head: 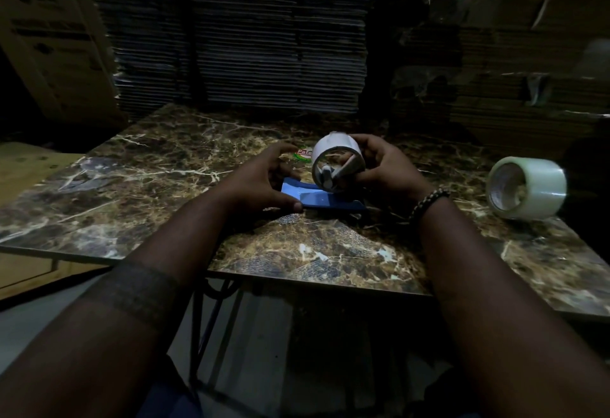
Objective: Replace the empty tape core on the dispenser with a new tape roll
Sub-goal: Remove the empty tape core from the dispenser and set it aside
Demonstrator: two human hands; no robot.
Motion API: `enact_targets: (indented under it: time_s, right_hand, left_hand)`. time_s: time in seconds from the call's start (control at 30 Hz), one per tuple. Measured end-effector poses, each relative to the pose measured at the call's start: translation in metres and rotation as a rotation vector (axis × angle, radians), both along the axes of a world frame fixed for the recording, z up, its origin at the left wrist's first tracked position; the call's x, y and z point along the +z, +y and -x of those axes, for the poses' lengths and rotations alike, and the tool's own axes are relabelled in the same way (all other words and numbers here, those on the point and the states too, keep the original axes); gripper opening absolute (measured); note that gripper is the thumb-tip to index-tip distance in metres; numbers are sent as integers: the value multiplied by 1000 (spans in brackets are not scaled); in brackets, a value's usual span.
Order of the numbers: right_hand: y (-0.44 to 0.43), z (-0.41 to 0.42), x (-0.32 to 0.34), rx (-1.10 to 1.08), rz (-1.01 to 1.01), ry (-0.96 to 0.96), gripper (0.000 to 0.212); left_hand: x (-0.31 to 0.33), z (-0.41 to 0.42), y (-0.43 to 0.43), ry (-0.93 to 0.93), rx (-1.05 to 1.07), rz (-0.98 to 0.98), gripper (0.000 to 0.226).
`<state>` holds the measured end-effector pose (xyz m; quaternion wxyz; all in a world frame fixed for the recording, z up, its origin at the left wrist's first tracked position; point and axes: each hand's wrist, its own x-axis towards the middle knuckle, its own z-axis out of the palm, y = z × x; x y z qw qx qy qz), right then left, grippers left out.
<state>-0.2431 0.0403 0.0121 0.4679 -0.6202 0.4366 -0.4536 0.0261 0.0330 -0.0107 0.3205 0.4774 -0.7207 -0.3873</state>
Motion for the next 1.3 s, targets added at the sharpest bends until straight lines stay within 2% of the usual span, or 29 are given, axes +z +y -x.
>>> enact_targets:
  time_s: [0.17, 0.27, 0.33, 0.4, 0.5, 0.67, 0.77, 1.03, 1.13, 1.2, 1.3]
  right_hand:
    - [0, 5, -1, 25, 4, 63, 89]
    - [0, 17, -4, 81, -62, 217, 102]
    - [0, 23, -6, 69, -38, 408, 103]
    - [0, 23, -8, 11, 1, 501, 92]
    - [1, 17, -11, -134, 6, 469, 69]
    - [-1, 3, -16, -344, 176, 626, 32]
    - [-4, -4, -19, -384, 238, 683, 25]
    - [-7, -8, -19, -263, 193, 636, 36]
    - [-8, -8, -20, -261, 165, 609, 37]
    - [-7, -10, -19, -271, 141, 511, 43]
    - [-8, -7, -11, -231, 154, 254, 58]
  left_hand:
    - [2, 0, 1, -34, 4, 38, 113]
    - [2, 0, 4, -58, 7, 78, 110]
    - [2, 1, 6, -101, 13, 116, 110]
    - [4, 2, 9, -154, -2, 149, 109]
    - [6, 3, 11, -182, -30, 165, 99]
    - [3, 1, 12, -9, -37, 110, 74]
    - [3, 2, 15, 29, -76, 62, 70]
    - [7, 6, 19, -50, -114, 57, 57]
    - [6, 9, 17, -116, -69, 131, 51]
    - [4, 13, 16, -160, -42, 209, 48]
    - [3, 20, 14, -132, 7, 234, 53]
